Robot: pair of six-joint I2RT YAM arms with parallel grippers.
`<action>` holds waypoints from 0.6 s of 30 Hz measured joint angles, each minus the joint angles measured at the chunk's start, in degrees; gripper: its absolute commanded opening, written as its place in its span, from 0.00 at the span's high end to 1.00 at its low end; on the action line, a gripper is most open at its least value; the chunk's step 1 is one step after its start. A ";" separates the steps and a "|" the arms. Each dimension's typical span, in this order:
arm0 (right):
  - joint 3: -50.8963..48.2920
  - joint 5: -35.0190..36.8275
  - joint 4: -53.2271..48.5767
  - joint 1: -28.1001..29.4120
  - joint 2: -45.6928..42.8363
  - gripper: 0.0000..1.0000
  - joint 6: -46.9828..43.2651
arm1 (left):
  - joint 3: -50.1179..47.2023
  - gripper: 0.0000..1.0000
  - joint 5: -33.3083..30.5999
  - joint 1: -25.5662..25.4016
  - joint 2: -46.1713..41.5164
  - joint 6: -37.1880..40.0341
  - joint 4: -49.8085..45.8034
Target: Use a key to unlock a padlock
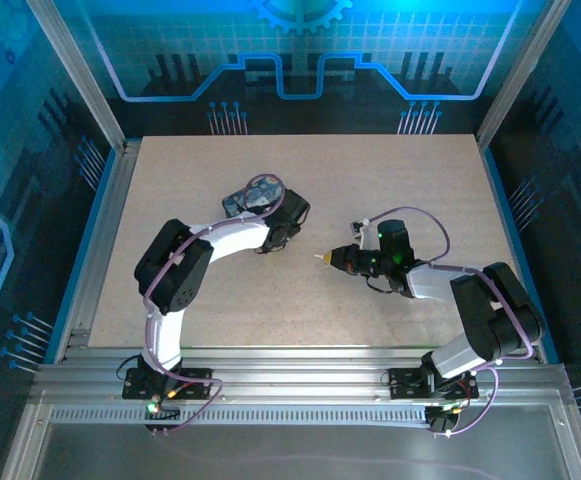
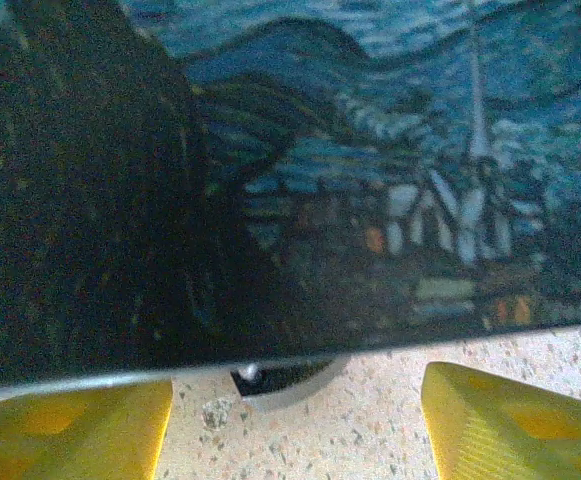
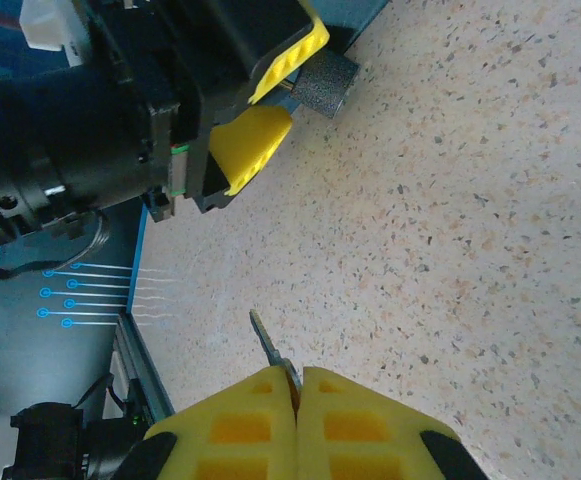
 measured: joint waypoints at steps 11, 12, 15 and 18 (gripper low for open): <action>0.00 -1.29 -0.02 0.00 0.04 1.00 -0.87 | 6.56 0.42 -3.04 -0.09 5.60 -3.96 -4.42; 0.00 -1.38 -0.02 0.00 0.07 1.00 -0.94 | 7.41 0.44 -3.43 -0.11 6.12 -4.22 -5.27; 0.00 -1.77 -0.07 -0.02 0.04 1.00 -1.31 | 8.70 0.48 -4.52 -0.11 6.95 -4.39 -7.32; 0.00 -2.32 -0.46 -0.02 0.04 1.00 -1.75 | 8.87 0.51 -5.07 -0.11 7.19 -4.37 -8.87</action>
